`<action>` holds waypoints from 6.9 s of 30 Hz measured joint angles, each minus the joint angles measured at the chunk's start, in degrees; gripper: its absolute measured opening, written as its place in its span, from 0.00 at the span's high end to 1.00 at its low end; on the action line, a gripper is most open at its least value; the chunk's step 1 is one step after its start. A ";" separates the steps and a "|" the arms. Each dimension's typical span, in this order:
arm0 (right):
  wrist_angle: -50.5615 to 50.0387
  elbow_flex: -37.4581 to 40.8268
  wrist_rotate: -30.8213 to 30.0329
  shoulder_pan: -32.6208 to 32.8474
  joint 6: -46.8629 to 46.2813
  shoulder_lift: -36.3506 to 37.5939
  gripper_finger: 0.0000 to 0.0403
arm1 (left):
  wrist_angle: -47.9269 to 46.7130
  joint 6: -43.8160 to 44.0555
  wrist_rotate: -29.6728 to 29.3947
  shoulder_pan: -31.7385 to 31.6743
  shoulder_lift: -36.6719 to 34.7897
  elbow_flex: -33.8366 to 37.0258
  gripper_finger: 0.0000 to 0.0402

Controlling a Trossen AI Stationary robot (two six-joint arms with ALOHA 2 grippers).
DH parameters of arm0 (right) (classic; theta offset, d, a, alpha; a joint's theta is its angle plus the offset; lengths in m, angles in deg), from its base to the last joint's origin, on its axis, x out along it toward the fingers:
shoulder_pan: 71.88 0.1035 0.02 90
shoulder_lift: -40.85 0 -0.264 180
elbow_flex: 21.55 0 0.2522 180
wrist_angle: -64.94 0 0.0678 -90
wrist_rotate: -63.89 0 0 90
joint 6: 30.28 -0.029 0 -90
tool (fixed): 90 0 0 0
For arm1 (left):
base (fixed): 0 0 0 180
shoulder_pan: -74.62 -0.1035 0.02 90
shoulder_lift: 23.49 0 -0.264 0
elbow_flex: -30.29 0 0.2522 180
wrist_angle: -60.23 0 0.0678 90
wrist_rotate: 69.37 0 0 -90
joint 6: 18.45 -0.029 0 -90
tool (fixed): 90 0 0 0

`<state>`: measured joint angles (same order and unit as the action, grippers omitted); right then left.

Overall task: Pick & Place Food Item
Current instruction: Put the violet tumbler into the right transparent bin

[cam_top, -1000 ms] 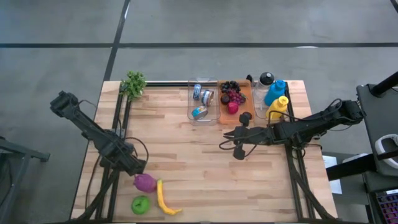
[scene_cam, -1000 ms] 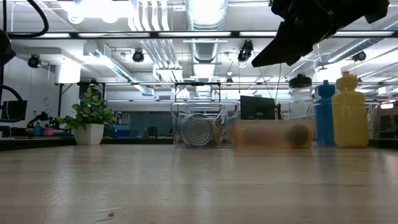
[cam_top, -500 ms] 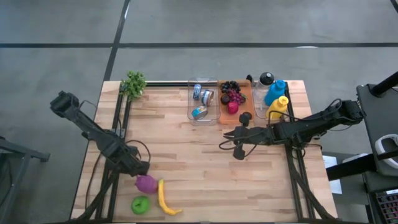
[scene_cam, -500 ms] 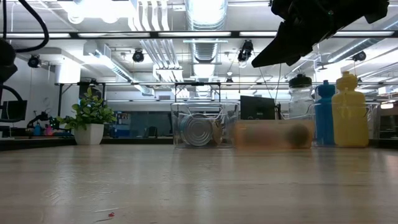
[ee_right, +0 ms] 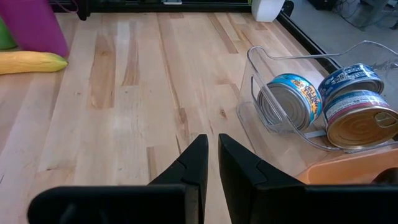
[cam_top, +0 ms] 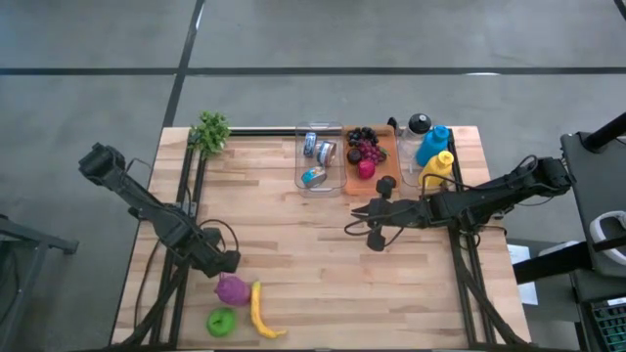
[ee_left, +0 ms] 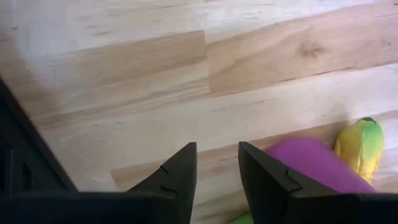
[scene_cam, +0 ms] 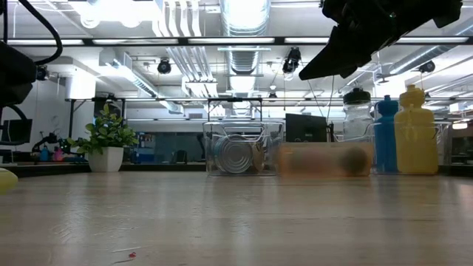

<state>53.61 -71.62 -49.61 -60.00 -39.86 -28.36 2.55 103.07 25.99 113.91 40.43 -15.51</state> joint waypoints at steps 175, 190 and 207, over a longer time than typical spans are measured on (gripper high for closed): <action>6.51 -4.07 2.99 0.66 2.82 -0.02 0.92 | 8.07 -19.13 -10.14 0.90 1.62 1.27 0.71; 6.36 -4.04 2.99 0.63 3.32 -0.02 0.92 | 3.20 -36.98 -7.47 1.82 -1.24 1.20 0.71; 6.31 -4.04 2.99 0.63 3.98 -0.04 0.92 | -5.69 -44.89 -6.54 7.85 -5.35 1.14 0.71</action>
<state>59.93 -75.67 -46.62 -59.36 -35.88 -28.40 -3.14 58.18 19.45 121.76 35.09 -14.37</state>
